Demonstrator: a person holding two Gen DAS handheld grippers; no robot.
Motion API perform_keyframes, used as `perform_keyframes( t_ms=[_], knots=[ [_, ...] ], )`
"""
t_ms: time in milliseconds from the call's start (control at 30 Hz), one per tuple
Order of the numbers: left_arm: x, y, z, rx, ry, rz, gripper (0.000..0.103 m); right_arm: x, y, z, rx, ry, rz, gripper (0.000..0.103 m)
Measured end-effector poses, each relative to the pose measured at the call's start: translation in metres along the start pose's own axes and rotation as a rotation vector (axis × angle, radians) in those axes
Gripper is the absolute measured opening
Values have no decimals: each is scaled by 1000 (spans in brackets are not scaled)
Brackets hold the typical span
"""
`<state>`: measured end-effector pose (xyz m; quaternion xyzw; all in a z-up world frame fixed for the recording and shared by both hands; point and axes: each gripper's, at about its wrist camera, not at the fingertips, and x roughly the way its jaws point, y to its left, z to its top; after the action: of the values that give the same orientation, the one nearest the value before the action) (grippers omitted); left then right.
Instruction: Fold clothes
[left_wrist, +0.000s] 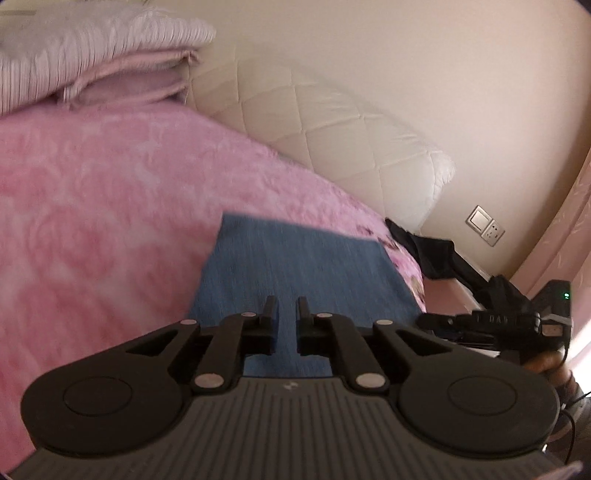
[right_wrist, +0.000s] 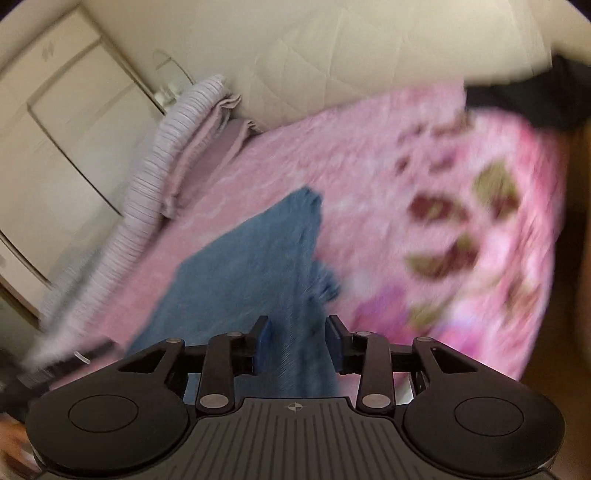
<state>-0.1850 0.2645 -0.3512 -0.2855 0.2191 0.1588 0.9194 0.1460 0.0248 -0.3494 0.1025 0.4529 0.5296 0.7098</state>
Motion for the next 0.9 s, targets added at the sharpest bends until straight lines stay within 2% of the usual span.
perform_keyframes(
  t_ms=[33, 67, 167, 267, 300, 400, 500, 567, 633, 700, 767, 900],
  knots=[
    [1, 1, -5, -16, 10, 1, 4, 1, -4, -3, 32, 2, 26, 15],
    [3, 1, -9, -20, 20, 1, 4, -1, -5, -6, 46, -14, 39, 6],
    [9, 1, -18, -24, 46, 14, 4, -13, 4, -12, -5, -72, -7, 5],
    [13, -4, -23, -26, 54, 39, 5, -1, -10, -22, 50, -43, -83, 5],
    [11, -7, -23, -16, 53, 56, 5, 0, -8, -25, 33, -45, -92, 5],
    [5, -18, -22, 47, 44, 143, 5, -6, 16, -24, -79, -66, -159, 10],
    [-7, -26, -20, 60, 3, 133, 5, -23, 45, -28, -217, -142, -267, 12],
    [-9, -35, -22, 90, -15, 106, 5, -32, 65, -38, -320, -214, -292, 14],
    [-3, -43, -29, 127, -1, 81, 5, -28, 77, -50, -383, -200, -253, 14],
    [10, -46, -41, 160, 32, 78, 5, -14, 84, -65, -470, -159, -268, 14],
    [21, -44, -54, 199, 41, 125, 7, -1, 79, -79, -521, -120, -296, 14],
    [28, -20, -59, 59, 46, 105, 5, 15, 70, -93, -570, -75, -328, 14]
  ],
)
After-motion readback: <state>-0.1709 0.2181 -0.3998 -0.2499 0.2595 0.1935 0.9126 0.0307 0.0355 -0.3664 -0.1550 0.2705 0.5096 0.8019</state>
